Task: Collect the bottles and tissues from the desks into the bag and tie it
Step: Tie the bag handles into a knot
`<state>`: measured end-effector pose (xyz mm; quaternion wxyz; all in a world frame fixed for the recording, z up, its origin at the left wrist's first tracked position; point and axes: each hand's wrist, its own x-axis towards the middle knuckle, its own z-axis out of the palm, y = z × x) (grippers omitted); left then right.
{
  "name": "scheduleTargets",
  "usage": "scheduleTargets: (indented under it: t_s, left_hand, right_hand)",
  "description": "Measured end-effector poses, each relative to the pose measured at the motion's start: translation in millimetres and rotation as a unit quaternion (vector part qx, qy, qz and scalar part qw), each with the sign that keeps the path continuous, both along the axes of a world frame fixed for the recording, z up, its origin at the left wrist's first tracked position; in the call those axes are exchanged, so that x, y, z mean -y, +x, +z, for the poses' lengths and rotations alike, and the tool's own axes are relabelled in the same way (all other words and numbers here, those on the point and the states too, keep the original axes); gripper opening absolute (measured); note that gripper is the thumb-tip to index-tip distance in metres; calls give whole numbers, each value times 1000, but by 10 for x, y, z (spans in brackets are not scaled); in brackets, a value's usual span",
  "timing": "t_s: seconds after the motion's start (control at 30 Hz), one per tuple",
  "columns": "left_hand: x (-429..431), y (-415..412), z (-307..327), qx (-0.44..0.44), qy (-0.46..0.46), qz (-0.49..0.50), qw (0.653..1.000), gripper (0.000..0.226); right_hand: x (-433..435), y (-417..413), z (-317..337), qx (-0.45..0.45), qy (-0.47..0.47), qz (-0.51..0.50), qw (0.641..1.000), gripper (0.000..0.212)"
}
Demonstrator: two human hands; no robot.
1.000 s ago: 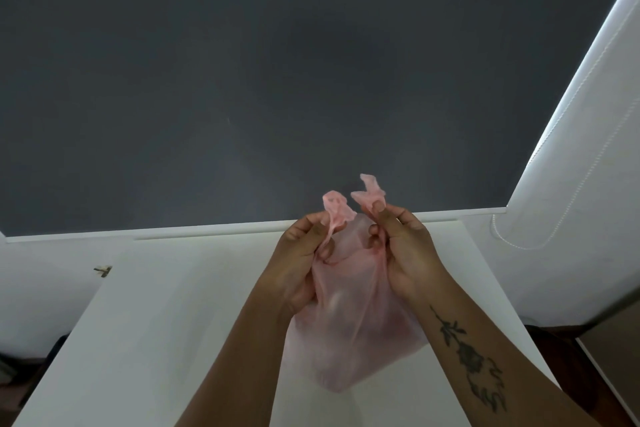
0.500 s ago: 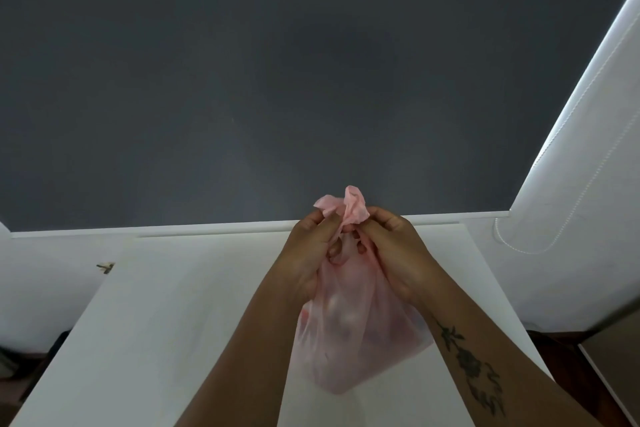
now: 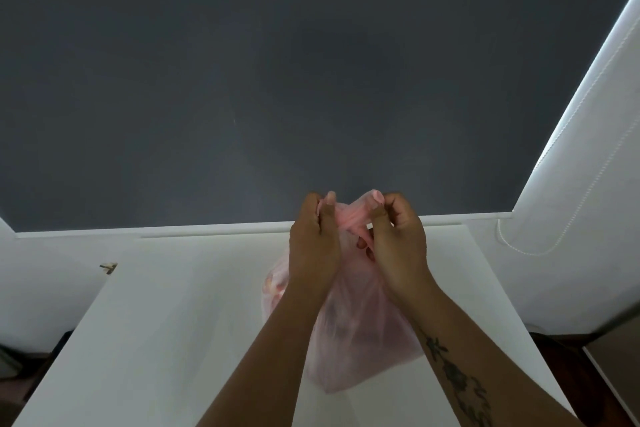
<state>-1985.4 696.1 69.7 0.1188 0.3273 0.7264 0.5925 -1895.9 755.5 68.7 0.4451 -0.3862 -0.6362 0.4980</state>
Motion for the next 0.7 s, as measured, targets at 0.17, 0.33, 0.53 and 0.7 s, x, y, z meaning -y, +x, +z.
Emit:
scheduleTargets:
  t_s: [0.17,0.33,0.53,0.7]
  left_hand:
    - [7,-17,14,-125,-30,38,991,29]
    - [88,-87,-46,-125,-2,32,992,27]
    - [113,-143,6,-91,5,6,996,26]
    - [67,-121,44,-22,9,-10,1000,30]
  right_hand:
    - [-70,-59,73,29,5,-26,999,34]
    - [-189,-84,114,151,5,69,986,17]
    - [-275,133,191,186,-134,299,926,18]
    - [-340,218,231,94,-318,427,841,29]
